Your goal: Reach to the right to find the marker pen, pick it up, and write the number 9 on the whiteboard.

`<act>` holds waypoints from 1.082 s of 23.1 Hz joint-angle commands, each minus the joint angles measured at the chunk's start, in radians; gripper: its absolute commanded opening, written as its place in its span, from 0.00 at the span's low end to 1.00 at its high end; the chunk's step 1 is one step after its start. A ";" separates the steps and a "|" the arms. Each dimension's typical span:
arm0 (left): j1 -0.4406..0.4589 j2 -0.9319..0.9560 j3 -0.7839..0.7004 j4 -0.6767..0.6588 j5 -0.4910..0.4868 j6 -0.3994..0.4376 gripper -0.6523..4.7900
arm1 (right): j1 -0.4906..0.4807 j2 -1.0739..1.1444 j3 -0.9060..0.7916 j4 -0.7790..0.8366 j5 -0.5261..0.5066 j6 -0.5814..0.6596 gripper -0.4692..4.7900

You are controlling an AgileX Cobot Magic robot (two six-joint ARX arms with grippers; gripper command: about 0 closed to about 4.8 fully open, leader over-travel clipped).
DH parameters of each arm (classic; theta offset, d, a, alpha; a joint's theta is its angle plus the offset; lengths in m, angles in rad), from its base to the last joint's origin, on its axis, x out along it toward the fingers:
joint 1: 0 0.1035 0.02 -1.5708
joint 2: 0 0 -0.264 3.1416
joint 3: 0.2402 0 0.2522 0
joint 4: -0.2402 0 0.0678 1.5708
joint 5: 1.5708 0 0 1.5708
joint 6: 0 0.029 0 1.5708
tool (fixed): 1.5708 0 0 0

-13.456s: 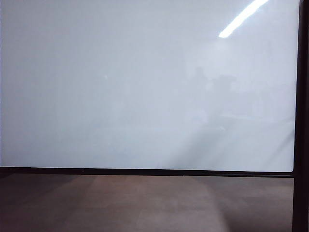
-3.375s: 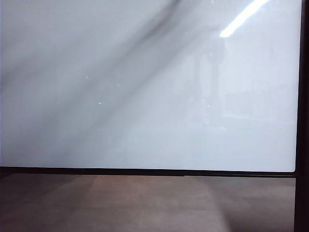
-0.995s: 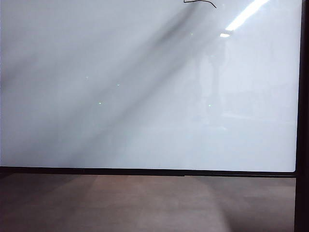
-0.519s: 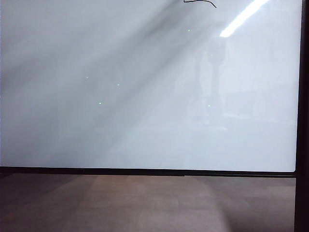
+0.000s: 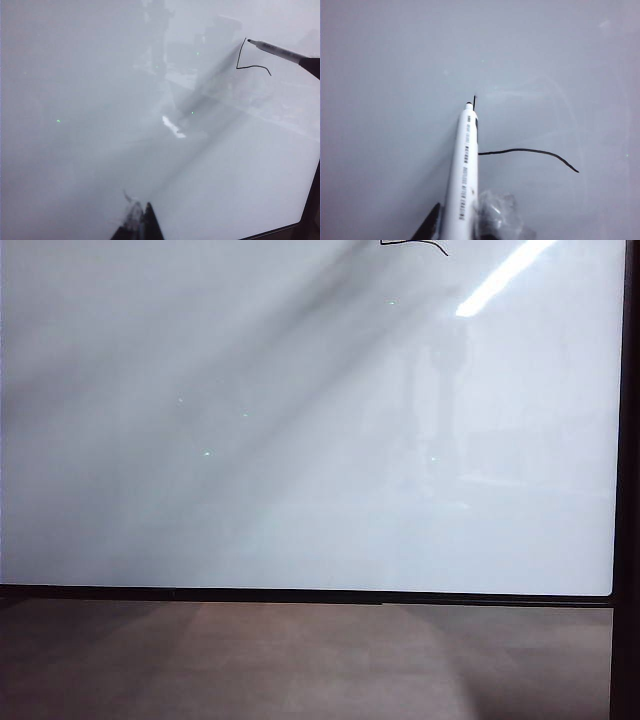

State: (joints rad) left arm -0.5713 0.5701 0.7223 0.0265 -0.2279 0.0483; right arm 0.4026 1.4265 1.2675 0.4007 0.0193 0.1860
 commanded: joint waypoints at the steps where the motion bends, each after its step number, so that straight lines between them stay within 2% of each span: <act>1: 0.000 -0.001 0.004 0.016 0.003 -0.003 0.11 | 0.000 -0.004 0.009 0.026 0.005 -0.006 0.08; 25: 0.000 -0.001 0.004 0.020 0.003 -0.003 0.11 | 0.000 0.037 0.081 0.005 0.004 -0.011 0.08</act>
State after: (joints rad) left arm -0.5709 0.5697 0.7223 0.0277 -0.2279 0.0483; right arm 0.4023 1.4693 1.3418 0.4026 0.0231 0.1783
